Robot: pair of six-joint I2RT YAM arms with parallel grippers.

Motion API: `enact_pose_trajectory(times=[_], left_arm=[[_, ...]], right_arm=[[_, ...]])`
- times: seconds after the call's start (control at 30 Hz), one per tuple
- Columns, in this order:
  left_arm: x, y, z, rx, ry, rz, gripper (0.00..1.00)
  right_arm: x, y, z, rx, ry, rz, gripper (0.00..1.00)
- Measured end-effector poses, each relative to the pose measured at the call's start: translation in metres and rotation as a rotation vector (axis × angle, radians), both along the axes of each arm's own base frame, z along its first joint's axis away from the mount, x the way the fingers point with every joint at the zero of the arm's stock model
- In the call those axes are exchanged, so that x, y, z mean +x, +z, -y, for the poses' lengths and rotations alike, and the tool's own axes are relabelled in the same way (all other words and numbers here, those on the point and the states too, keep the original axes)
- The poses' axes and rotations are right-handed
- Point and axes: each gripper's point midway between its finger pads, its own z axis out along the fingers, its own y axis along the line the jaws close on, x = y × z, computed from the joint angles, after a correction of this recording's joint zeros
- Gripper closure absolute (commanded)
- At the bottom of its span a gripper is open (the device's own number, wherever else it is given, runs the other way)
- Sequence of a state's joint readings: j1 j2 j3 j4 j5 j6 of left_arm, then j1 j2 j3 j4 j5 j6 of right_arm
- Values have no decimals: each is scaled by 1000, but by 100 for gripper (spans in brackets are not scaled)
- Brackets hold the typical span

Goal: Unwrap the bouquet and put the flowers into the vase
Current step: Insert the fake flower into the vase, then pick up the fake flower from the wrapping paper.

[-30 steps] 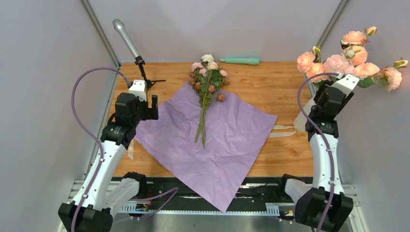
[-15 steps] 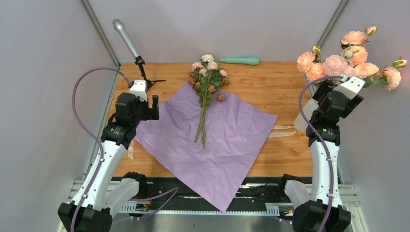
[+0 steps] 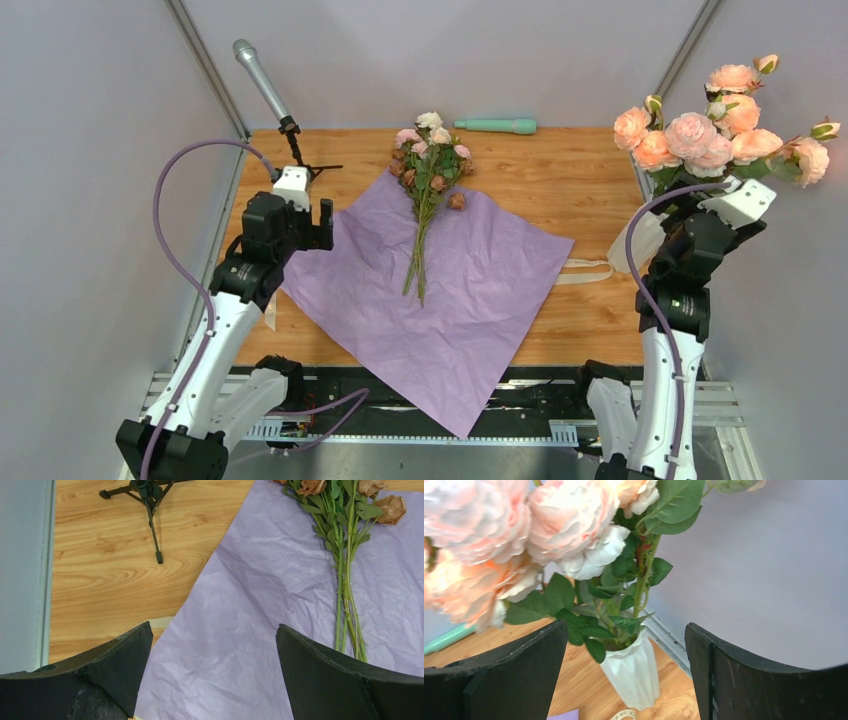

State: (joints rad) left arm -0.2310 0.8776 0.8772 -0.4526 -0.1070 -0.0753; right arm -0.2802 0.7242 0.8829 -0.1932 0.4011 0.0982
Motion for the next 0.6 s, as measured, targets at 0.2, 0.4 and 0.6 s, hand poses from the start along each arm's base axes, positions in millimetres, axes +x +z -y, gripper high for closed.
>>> enact_pose_trajectory(times=[0.2,0.4,0.6], left_arm=[[-1,1,2,-2,-5,3,2],[-2,-2,9,-21,-30,-7,3],[-2,-9,35,-85,-92,-44,5]], right_arm=[[-3,13,-26,41,132,28,15],[1,43,-71,50,353,53,16],[11,58,-135,56,618,46,16]])
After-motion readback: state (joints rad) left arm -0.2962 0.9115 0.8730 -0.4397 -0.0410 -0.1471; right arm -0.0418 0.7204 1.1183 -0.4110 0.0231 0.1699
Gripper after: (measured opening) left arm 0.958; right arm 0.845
